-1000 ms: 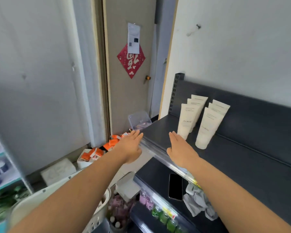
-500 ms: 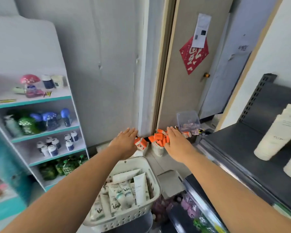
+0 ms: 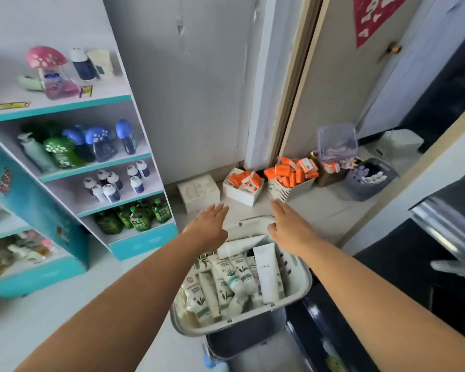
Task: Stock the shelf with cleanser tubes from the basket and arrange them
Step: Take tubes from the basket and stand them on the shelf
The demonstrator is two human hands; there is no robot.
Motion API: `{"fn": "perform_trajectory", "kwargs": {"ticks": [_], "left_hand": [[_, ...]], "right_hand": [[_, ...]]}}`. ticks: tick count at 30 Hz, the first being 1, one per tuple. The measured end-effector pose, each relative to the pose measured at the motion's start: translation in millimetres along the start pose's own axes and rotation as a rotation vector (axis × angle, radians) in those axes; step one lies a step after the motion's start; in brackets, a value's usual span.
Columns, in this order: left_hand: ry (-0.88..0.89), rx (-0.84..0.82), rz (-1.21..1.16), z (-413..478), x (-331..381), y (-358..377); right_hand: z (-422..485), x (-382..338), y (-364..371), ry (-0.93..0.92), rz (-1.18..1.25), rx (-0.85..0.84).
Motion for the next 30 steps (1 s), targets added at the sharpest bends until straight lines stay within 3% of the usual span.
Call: {"fn": "perform_trajectory", "kwargs": {"ticks": [12, 22, 30], "left_hand": [[-0.217, -0.275, -0.131, 3.3, -23.3, 130.3], [-0.209, -0.208, -0.065, 44.3, -9.7, 158.8], [-0.335, -0.074, -0.021, 74.6, 1.9, 161.1]], "right_hand": [[1.0, 60.5, 129.0, 0.246, 0.162, -0.311], [-10.7, 81.3, 188.5, 0.476, 0.301, -0.273], [-4.2, 97.5, 217.8, 0.613, 0.523, -0.183]]}}
Point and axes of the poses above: each hand's wrist, its own z-axis towards the middle knuckle, its own y-axis out of the palm, x = y × z, the point moved 6 cm from there along z, towards the middle knuckle, and after that the axes turned 8 degrees about -y, right-handed, at the moved point
